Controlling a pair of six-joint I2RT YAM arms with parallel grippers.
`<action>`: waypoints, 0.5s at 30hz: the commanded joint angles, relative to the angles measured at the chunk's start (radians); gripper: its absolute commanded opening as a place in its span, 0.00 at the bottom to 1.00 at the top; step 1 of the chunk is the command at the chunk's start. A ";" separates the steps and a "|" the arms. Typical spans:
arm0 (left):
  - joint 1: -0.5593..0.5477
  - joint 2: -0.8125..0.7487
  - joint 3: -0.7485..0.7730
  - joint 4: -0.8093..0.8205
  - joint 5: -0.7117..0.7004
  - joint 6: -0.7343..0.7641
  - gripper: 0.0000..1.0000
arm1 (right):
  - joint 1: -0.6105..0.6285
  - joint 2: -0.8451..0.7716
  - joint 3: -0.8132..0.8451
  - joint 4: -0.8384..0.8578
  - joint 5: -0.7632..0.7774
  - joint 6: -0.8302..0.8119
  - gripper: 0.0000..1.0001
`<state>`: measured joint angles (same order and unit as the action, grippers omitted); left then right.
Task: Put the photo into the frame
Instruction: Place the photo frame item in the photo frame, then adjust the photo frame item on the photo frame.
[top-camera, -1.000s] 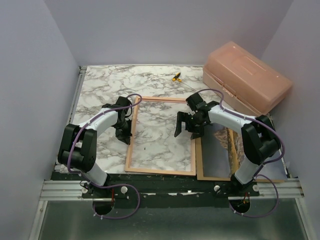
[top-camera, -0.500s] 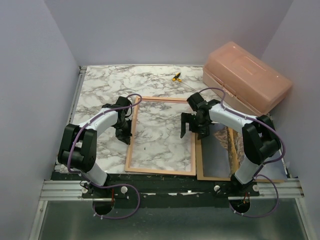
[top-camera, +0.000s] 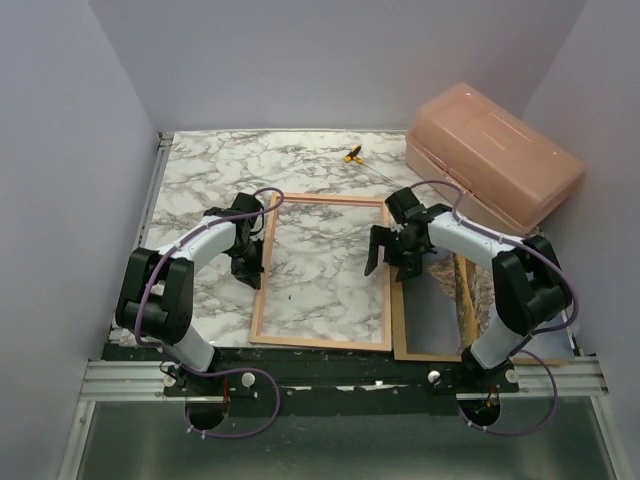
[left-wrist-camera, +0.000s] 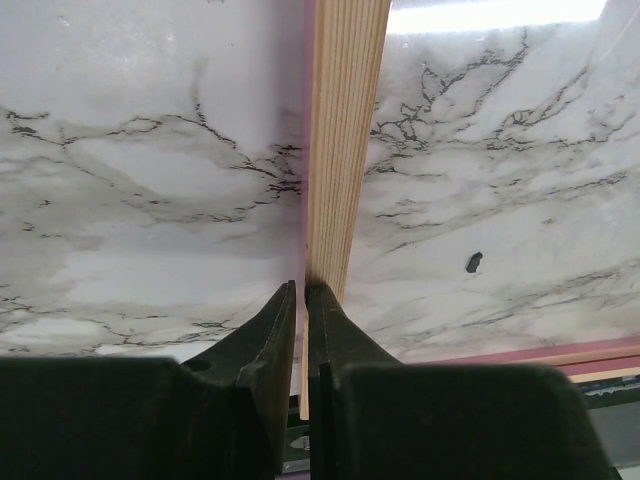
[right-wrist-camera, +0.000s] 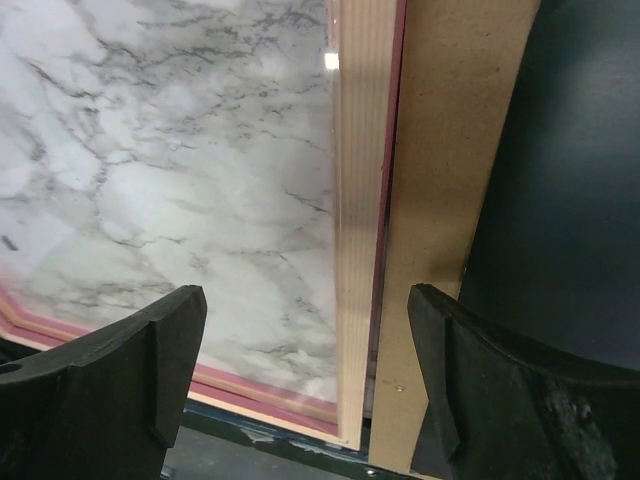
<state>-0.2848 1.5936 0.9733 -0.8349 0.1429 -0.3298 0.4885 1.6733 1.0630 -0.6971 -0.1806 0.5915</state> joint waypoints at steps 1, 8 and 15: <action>-0.007 0.044 -0.030 0.022 -0.023 0.002 0.12 | -0.036 -0.055 -0.008 0.054 -0.072 0.020 0.87; -0.008 0.044 -0.030 0.022 -0.022 0.003 0.12 | -0.067 -0.021 -0.030 0.083 -0.068 0.010 0.85; -0.011 0.044 -0.030 0.022 -0.022 0.002 0.12 | -0.067 0.045 -0.038 0.126 -0.067 -0.012 0.69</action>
<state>-0.2852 1.5936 0.9733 -0.8349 0.1425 -0.3298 0.4232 1.6764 1.0420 -0.6186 -0.2340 0.5980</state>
